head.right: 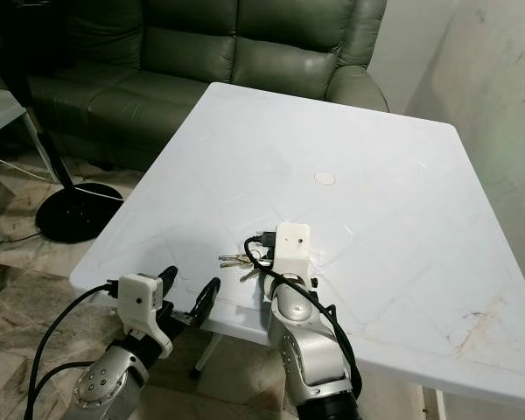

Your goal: Hang keys on a hook

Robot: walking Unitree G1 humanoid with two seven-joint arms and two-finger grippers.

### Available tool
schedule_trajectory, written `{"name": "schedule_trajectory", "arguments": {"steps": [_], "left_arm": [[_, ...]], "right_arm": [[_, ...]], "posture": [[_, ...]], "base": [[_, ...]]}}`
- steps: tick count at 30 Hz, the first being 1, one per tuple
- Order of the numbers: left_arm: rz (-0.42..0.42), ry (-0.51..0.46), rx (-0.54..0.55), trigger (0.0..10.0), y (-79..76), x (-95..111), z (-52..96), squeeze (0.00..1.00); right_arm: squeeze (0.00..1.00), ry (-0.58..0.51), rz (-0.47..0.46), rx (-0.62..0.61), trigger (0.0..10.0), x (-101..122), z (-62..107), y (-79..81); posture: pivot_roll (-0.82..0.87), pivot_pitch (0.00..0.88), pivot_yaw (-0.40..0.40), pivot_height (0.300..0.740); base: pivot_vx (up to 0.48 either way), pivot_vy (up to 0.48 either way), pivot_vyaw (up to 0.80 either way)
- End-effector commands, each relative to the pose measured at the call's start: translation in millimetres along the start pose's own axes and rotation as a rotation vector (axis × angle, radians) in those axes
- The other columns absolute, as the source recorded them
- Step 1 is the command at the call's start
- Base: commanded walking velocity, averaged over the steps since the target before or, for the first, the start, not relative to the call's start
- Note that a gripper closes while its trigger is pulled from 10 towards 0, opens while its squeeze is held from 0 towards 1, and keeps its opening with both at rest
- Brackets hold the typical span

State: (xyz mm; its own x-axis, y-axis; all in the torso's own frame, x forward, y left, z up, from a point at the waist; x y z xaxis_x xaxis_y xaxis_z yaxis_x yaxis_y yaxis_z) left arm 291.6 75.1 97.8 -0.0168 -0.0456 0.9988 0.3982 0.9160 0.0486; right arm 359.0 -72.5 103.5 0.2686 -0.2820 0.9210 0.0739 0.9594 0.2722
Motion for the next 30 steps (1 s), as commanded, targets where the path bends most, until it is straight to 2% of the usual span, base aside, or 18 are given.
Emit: {"name": "schedule_trajectory", "arguments": {"steps": [1, 11, 12, 13, 14, 15, 16, 30], "left_arm": [[0.001, -0.003, -0.009, 10.0, -3.1, 2, -0.4, 0.0], [0.006, -0.007, -0.013, 10.0, -3.9, 3, -2.3, 0.0], [0.005, -0.006, -0.013, 10.0, -4.0, 3, -2.4, 0.0], [0.005, -0.006, -0.013, 10.0, -4.0, 3, -2.5, 0.0], [0.004, -0.007, -0.013, 10.0, -3.9, 3, -2.7, 0.0], [0.004, -0.007, -0.013, 10.0, -3.9, 3, -2.7, 0.0], [0.003, -0.007, -0.014, 10.0, -3.9, 3, -2.9, 0.0], [0.007, -0.007, -0.008, 10.0, -3.8, 4, -4.1, 0.0]], "right_arm": [[0.0, 0.068, -0.04, 0.0, 10.0, -23, 8.6, 7.9], [0.0, 0.072, 0.002, -0.065, 10.0, -25, 5.8, -11.0], [0.0, 0.07, 0.005, -0.071, 6.9, -25, 5.7, -12.5], [0.0, 0.072, -0.001, -0.074, 4.9, -26, 5.7, -13.6], [0.0, 0.07, 0.009, -0.086, 4.1, -25, 5.6, -15.8], [0.0, 0.07, 0.009, -0.086, 4.1, -25, 5.6, -15.8], [0.0, 0.068, 0.011, -0.089, 0.0, -25, 5.5, -17.3], [0.0, 0.044, 0.011, -0.09, 0.0, -20, 3.7, -18.1]], "posture": [[0.06, 0.141, -0.095, 0.74], [0.06, 0.128, -0.095, 0.74], [0.06, 0.128, -0.095, 0.74], [0.06, 0.128, -0.095, 0.74], [0.06, 0.127, -0.094, 0.74], [0.06, 0.127, -0.094, 0.74], [0.06, 0.127, -0.094, 0.74], [0.06, 0.128, -0.092, 0.74]], "base": [[0.0, 0.0, 0.0], [0.0, 0.0, 0.0], [0.0, 0.0, 0.0], [0.0, 0.0, 0.0], [0.0, 0.0, 0.0], [0.0, 0.0, 0.0], [0.0, 0.0, 0.0], [0.0, 0.0, 0.0]]}}
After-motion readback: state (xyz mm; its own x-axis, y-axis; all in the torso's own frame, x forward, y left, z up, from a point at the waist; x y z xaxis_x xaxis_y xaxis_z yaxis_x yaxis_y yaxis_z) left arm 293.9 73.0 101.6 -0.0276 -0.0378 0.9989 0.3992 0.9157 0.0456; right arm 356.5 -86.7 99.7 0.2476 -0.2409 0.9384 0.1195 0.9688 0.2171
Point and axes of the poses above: a point about 5 cm out from each wrist's last joint towards the gripper, its own z axis pointing back from the gripper into the wrist, its own x axis along the axis of the wrist's last joint, y = z × x, the point moved 6 cm from there along -z, pointing out of the wrist towards the gripper, and after that the axes turned 13 degrees about -z, right-handed, at the moved point
